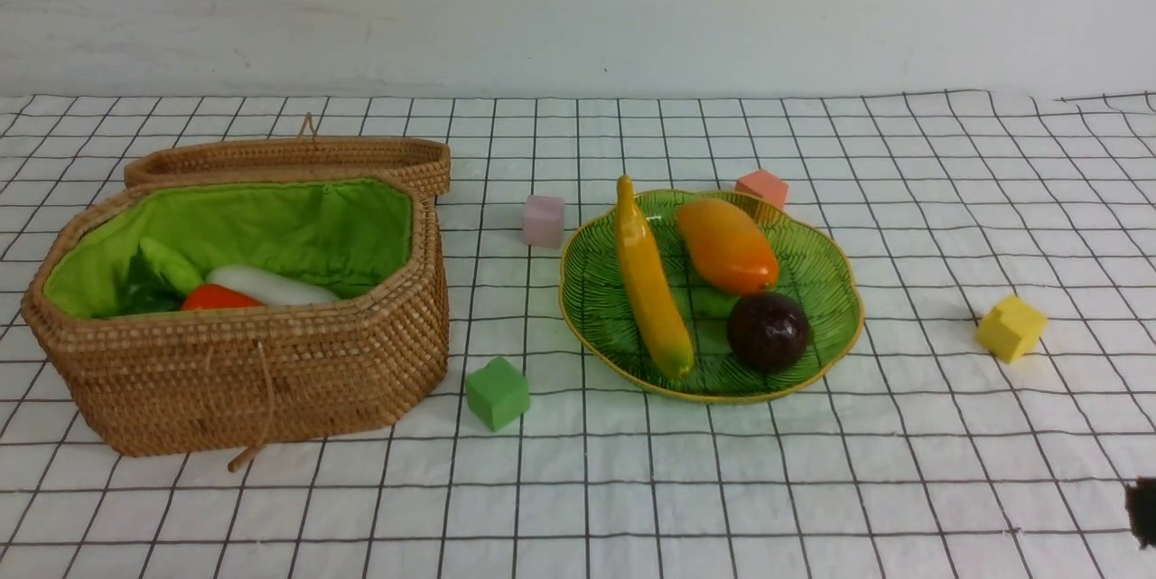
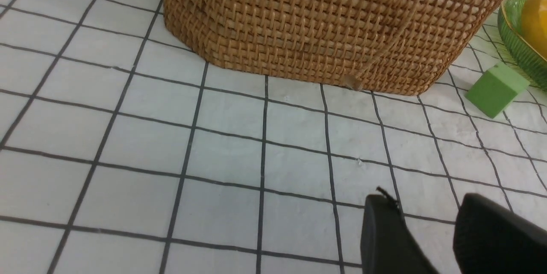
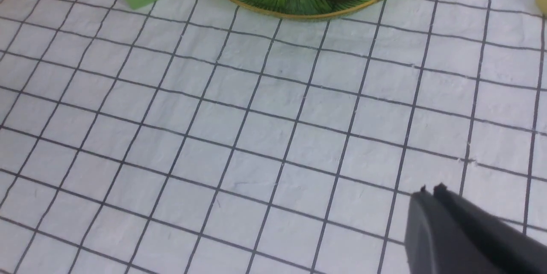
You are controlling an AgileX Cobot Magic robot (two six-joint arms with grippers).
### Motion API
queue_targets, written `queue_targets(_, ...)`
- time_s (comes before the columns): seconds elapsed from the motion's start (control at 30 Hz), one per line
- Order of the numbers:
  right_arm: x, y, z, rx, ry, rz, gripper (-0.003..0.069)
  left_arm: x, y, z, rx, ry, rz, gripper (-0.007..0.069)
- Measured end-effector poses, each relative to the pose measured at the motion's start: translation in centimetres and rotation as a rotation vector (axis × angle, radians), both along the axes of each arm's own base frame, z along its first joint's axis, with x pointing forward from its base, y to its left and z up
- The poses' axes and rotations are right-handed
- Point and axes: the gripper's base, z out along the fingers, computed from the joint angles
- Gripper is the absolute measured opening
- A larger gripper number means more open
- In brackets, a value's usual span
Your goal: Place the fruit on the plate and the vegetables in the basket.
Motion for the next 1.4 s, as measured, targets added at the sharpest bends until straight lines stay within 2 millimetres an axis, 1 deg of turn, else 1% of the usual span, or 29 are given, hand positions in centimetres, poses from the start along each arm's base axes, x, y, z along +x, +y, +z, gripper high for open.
queue_targets(0.07, -0.4, -0.1, -0.4, 0.0, -0.002, 0.0, -0.0006, 0.0, 0.0, 0.0, 0.0, 0.0, 0.0, 0.0239)
queue_targets(0.17, -1.5, -0.3, -1.3, -0.005, 0.005, 0.017, -0.0003, 0.0, 0.0, 0.0, 0.0, 0.0, 0.0, 0.0239)
queue_targets(0.4, -2.8, -0.1, -1.7, -0.019, 0.038, 0.091, -0.0001, 0.0, 0.0, 0.0, 0.0, 0.0, 0.0, 0.0239)
queue_targets(0.5, -3.2, -0.5, -1.5, -0.025, 0.009, 0.061, -0.0001, 0.0, 0.0, 0.0, 0.0, 0.0, 0.0, 0.0239)
queue_targets(0.6, -3.8, -2.0, -1.0, -0.083, -0.109, -0.053, 0.0, 0.0, 0.0, 0.0, 0.0, 0.0, 0.0, 0.0239)
queue_targets(0.67, -4.1, -2.7, -1.2, -0.102, -0.191, -0.128, 0.0, 0.0, 0.0, 0.0, 0.0, 0.0, 0.0, 0.0239)
queue_targets(0.77, -4.7, -3.5, -2.3, -0.108, -0.297, -0.226, 0.0003, 0.0, 0.0, 0.0, 0.0, 0.0, 0.0, 0.0239)
queue_targets(0.8, -5.1, -3.8, -3.8, -0.11, -0.342, -0.285, 0.0003, 0.0, 0.0, 0.0, 0.0, 0.0, 0.0, 0.0239)
queue_targets(0.83, -5.4, -4.0, -4.9, -0.112, -0.359, -0.317, 0.0003, 0.0, 0.0, 0.0, 0.0, 0.0, 0.0, 0.0239)
queue_targets(0.87, -5.7, -4.2, -6.7, -0.118, -0.369, -0.357, 0.0003, 0.0, 0.0, 0.0, 0.0, 0.0, 0.0, 0.0239)
queue_targets(0.9, -5.8, -4.3, -7.8, -0.121, -0.377, -0.383, 0.0004, 0.0, 0.0, 0.0, 0.0, 0.0, 0.0, 0.0239)
queue_targets(0.97, -5.8, -4.4, -8.9, -0.124, -0.401, -0.417, 0.0005, 0.0, 0.0, 0.0, 0.0, 0.0, 0.0, 0.0239)
queue_targets(1.07, -5.5, -4.7, -10.0, -0.124, -0.449, -0.469, 0.0008, 0.0, 0.0, 0.0, 0.0, -0.002, 0.0, 0.0239)
queue_targets(1.13, -5.4, -4.8, -10.7, -0.123, -0.436, -0.478, 0.0009, 0.0, 0.0, 0.0, 0.0, -0.002, 0.0, 0.0239)
queue_targets(1.23, -5.2, -4.8, -12.5, -0.123, -0.39, -0.479, 0.0013, 0.0, 0.0, 0.0, 0.0, -0.003, 0.0, 0.0239)
queue_targets(1.4, -5.1, -4.8, -12.6, -0.118, -0.416, -0.486, 0.0018, 0.0, 0.0, 0.0, 0.0, -0.004, 0.001, 0.0239)
